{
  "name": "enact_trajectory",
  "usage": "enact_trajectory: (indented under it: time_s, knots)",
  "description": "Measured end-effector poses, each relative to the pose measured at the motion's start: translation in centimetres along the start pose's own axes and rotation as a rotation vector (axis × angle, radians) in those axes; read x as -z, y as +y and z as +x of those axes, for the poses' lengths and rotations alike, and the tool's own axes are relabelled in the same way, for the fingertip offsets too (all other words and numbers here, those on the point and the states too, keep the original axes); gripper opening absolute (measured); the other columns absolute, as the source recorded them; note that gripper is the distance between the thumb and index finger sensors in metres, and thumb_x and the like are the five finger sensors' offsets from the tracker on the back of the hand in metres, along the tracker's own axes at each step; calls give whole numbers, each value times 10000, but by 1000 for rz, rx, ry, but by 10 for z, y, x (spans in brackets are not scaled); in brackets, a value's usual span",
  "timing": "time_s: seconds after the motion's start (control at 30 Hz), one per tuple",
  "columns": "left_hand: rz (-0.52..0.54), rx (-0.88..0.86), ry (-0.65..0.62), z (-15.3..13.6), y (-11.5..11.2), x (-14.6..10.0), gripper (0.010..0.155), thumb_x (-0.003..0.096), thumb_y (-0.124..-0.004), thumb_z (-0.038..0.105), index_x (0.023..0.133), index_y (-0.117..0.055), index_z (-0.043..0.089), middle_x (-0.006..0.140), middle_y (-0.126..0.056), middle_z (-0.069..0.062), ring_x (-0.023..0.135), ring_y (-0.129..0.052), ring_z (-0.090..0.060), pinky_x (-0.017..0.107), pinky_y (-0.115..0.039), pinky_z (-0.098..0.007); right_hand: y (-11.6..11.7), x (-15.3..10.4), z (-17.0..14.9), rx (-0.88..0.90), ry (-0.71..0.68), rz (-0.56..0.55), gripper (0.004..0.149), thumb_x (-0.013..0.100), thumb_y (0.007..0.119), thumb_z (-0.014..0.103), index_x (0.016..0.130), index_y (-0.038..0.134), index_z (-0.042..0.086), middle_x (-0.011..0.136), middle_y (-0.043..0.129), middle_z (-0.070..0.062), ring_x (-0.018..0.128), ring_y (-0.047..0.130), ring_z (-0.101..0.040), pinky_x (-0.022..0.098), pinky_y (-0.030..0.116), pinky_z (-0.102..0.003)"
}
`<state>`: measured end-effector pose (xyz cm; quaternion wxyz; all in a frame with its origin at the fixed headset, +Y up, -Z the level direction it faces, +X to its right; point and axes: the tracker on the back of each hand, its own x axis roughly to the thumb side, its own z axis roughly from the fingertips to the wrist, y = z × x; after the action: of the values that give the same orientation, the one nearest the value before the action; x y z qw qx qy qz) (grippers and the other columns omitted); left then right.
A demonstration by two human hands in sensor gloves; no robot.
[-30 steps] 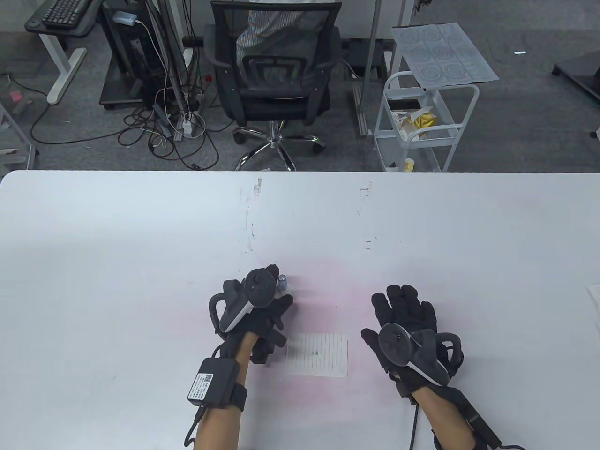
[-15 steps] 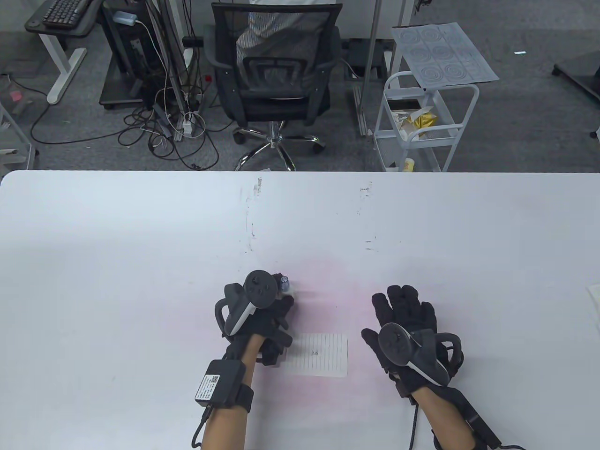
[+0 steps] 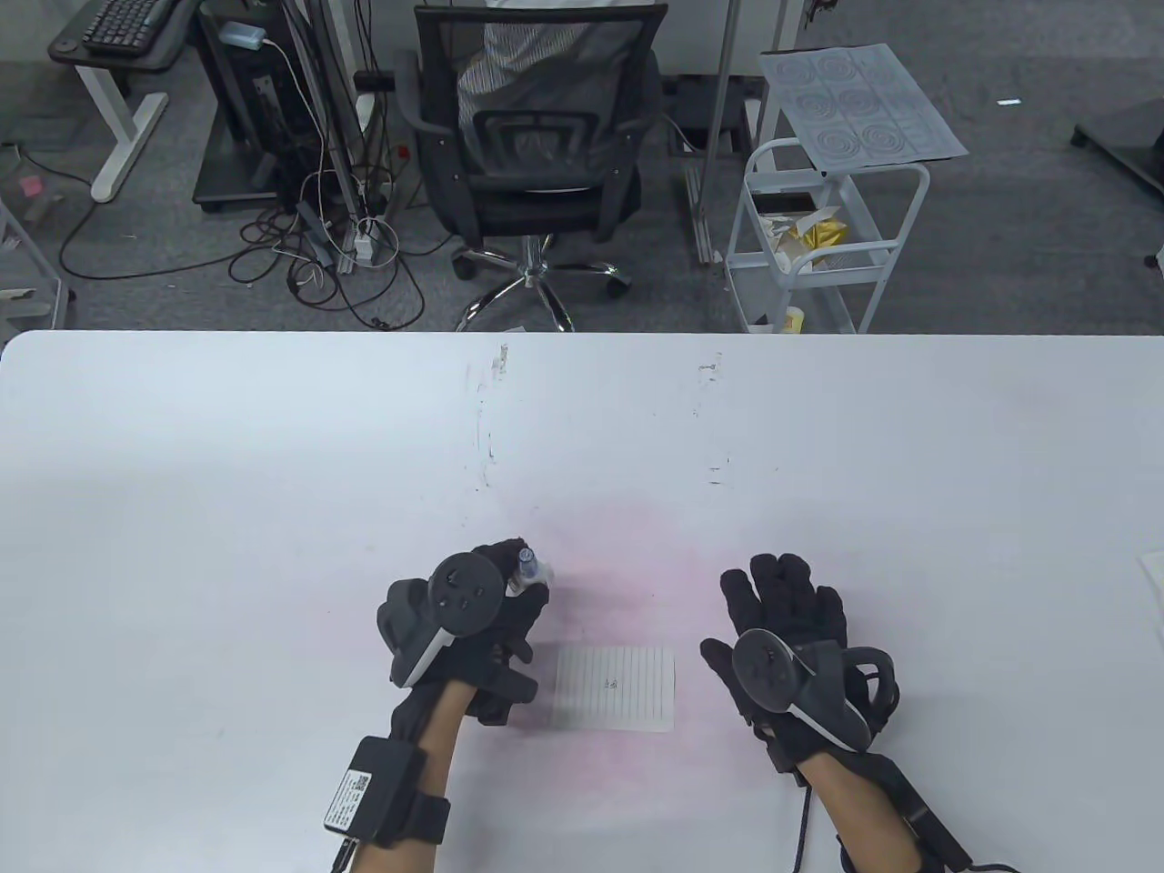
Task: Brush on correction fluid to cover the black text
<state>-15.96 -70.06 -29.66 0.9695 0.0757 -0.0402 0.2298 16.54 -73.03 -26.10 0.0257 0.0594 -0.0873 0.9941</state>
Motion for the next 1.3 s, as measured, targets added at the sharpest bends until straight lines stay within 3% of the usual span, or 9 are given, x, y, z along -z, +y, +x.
enact_trajectory:
  time_s: [0.27,0.5,0.83,1.3]
  knots:
    - [21,-35,-75,0,22,-33,597,329,-953,485,852,-825,226,782,-974,-62,623,-1026,-238,593,-802,-477,3,0,3,-11,1,15,750,392,661,658,1024,448,314,1089,346,-21,1046,349,-369,694,433,-640]
    - [-52,-94,-136,-1,4,-46,596,325,-960,481,847,-832,223,770,-981,-68,578,-1049,-223,560,-833,-459,9,0,9,-31,-7,35,750,392,659,659,1024,446,315,1088,349,-22,1045,350,-369,694,434,-640]
    - [-126,-52,-182,7,-16,-51,595,313,-971,482,834,-844,223,752,-991,-71,553,-1063,-214,538,-852,-452,11,-1,19,1,-37,55,751,389,661,661,1022,456,313,1084,373,-31,1036,401,-388,685,461,-641]
    - [-172,-74,-291,43,-35,-62,596,311,-970,488,828,-849,218,744,-995,-68,545,-1068,-211,533,-858,-449,-17,-19,52,535,-205,-27,777,359,687,706,987,578,262,1008,590,-50,926,665,-428,630,593,-613]
